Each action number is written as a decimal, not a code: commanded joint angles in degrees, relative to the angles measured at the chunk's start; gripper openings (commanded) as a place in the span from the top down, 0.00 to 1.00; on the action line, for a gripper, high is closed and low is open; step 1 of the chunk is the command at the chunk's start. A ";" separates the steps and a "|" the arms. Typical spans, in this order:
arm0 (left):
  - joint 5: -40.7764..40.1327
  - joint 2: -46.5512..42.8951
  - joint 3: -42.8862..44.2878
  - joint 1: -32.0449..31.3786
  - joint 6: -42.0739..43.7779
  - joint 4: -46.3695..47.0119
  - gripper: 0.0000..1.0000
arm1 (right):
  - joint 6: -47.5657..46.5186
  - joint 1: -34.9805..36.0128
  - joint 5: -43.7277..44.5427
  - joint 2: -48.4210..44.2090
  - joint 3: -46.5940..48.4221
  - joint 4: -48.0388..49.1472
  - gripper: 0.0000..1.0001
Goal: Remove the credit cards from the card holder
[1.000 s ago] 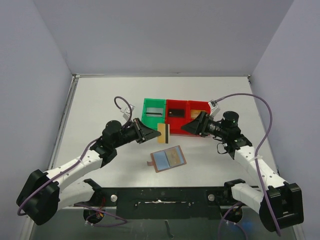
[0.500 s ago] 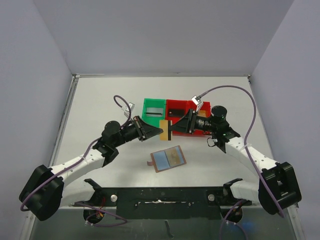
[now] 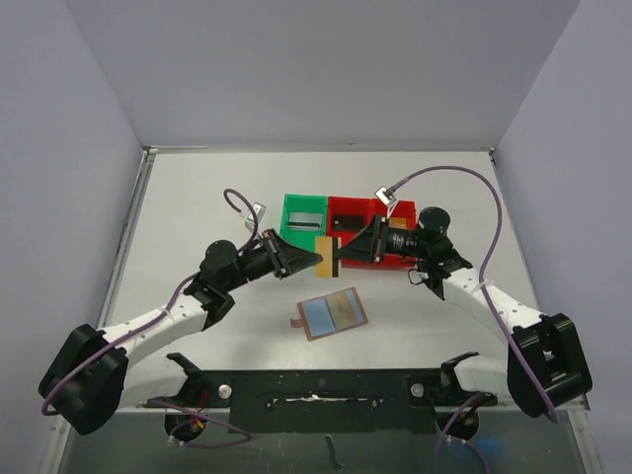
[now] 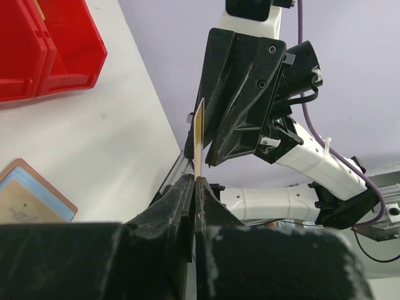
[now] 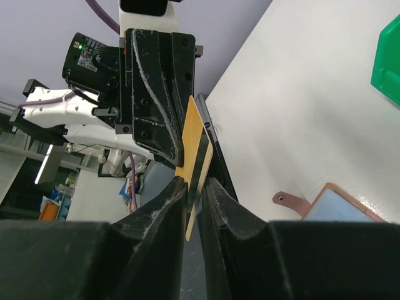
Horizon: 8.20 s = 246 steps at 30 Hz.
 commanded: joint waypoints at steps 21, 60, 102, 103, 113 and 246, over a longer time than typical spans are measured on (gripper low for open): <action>-11.00 -9.55 5.45 0.70 10.58 -30.34 0.30 | -41.71 -7.79 35.02 -10.35 13.09 -39.66 1.00; -8.77 -10.17 6.67 1.00 15.41 -43.28 0.28 | -101.13 -8.51 44.42 9.48 16.05 -36.90 1.00; -8.75 -9.60 6.57 1.57 15.08 -44.49 0.27 | -118.90 -7.21 47.92 30.09 27.29 -38.39 0.86; -8.67 -9.49 6.70 1.57 15.08 -44.41 0.28 | -118.86 -7.17 47.82 30.25 27.40 -38.60 0.85; -8.38 -9.13 6.69 1.59 15.09 -44.75 0.27 | -116.51 -7.00 48.59 32.29 29.17 -39.66 0.78; -26.01 17.37 11.27 -16.53 10.23 -50.25 0.89 | -10.03 23.51 58.26 10.44 8.94 -53.80 0.92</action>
